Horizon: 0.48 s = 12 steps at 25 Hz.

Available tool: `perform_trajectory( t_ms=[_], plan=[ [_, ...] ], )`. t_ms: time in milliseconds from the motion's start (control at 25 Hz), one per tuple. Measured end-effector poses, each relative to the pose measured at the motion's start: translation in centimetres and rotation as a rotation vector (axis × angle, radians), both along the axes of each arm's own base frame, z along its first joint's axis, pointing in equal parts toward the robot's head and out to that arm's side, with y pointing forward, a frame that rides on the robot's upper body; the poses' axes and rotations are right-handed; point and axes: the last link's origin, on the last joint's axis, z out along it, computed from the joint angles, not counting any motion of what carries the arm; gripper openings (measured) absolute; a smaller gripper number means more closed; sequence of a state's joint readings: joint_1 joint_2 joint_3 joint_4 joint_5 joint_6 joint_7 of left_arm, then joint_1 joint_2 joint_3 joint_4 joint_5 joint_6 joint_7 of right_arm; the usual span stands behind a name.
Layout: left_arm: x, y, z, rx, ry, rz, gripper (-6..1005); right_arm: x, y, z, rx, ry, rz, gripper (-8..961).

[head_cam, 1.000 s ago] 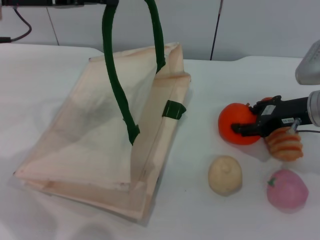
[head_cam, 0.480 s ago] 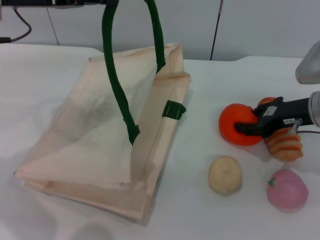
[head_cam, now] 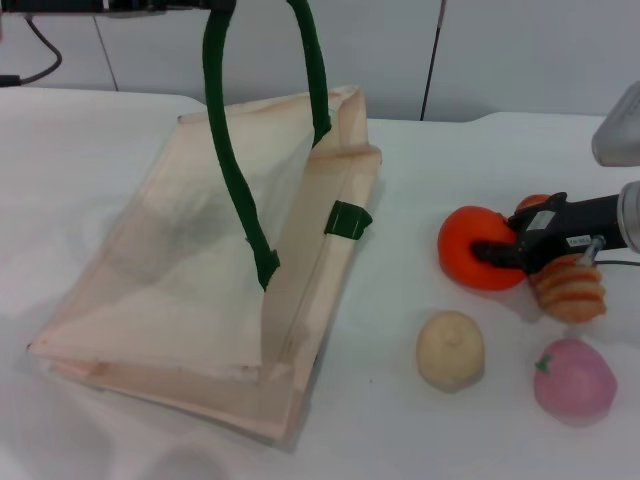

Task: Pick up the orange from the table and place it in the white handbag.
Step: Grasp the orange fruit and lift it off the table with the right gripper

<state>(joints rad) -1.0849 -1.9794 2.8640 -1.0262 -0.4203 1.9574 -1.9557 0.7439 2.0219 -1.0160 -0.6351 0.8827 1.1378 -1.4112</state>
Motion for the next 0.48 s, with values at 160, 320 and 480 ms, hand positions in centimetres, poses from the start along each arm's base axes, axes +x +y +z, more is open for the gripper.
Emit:
perform_trajectory(
  t_ms=[160, 320, 480],
  plan=[
    [-0.01, 0.0, 0.02, 0.0, -0.001, 0.001, 104, -0.01, -0.01, 0.01, -0.001, 0.002, 0.0, 362],
    [-0.07, -0.02, 0.03, 0.0, -0.001, 0.003, 104, -0.06, 0.0, 0.04, 0.0, 0.004, 0.0, 328],
    [-0.09, -0.02, 0.09, 0.001, 0.0, 0.004, 104, -0.04, 0.0, 0.09, -0.001, 0.004, 0.0, 288]
  ],
)
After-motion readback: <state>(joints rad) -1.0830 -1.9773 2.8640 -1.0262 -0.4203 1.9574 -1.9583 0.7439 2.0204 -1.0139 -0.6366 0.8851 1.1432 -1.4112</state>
